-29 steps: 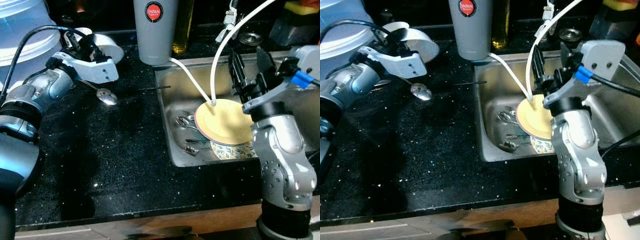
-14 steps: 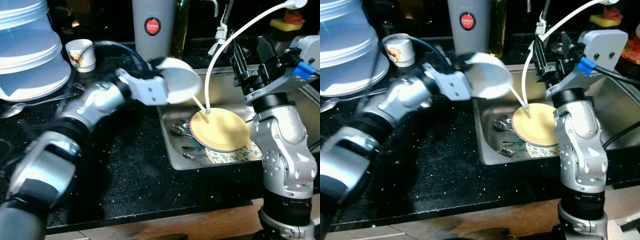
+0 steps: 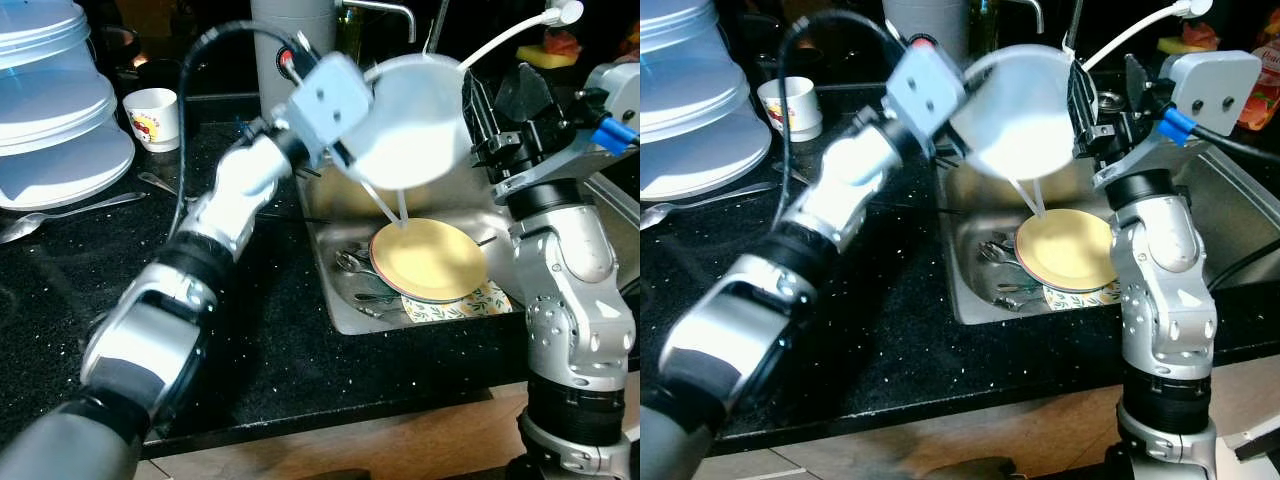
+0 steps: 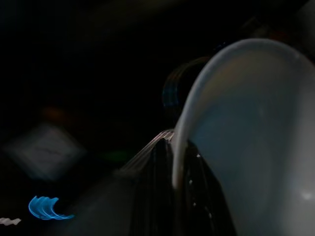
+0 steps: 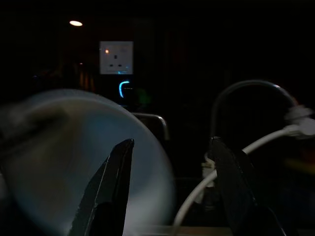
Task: Kitchen organization
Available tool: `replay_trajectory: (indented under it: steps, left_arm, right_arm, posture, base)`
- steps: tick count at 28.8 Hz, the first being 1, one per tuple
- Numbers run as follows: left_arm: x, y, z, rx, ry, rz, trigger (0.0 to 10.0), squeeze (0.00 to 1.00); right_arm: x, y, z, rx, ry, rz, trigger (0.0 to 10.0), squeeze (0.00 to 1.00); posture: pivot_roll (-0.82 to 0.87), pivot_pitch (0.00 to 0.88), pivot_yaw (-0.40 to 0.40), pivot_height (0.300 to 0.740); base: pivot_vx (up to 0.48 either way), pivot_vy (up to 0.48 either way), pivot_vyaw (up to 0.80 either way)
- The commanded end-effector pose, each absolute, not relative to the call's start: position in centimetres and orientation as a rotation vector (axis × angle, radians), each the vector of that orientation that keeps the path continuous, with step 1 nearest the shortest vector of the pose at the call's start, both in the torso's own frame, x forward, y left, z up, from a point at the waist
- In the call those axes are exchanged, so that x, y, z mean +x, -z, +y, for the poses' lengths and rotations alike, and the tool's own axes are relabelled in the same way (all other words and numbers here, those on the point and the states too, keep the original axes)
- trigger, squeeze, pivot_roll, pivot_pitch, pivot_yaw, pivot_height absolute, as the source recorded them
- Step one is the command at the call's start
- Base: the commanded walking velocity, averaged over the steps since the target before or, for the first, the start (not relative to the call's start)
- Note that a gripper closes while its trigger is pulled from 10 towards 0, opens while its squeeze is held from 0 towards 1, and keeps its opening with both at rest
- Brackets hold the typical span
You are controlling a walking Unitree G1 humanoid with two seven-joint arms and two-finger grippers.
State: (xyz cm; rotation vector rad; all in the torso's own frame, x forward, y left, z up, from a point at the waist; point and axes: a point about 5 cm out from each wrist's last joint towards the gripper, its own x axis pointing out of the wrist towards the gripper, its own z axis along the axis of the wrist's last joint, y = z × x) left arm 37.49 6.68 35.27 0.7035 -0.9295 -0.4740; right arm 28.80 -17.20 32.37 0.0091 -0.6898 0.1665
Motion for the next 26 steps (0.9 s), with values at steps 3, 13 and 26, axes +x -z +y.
replay_trajectory:
  steps: [3,13,26]
  left_arm:
    - [38.4,-37.3,11.2,0.888,0.258,-0.895,10.0,0.0]
    - [39.9,-34.0,24.0,1.272,-0.167,-0.367,10.0,0.0]
    - [38.7,-29.3,30.3,1.356,-0.363,-0.066,10.0,0.0]
  right_arm:
    - [28.8,-32.4,-17.5,0.009,-0.149,-0.702,10.0,0.0]
    - [28.8,-31.9,-17.5,0.024,-0.141,-0.693,10.0,0.0]
    - [28.9,-31.7,-17.4,0.03,-0.144,-0.687,10.0,0.0]
  posture:
    - [-0.02,0.014,0.015,0.74]
    - [0.0,0.029,0.026,0.74]
    - [0.01,0.039,0.02,0.74]
  base:
    - [0.0,0.0,0.0]
    - [0.0,0.0,0.0]
    - [0.0,0.0,0.0]
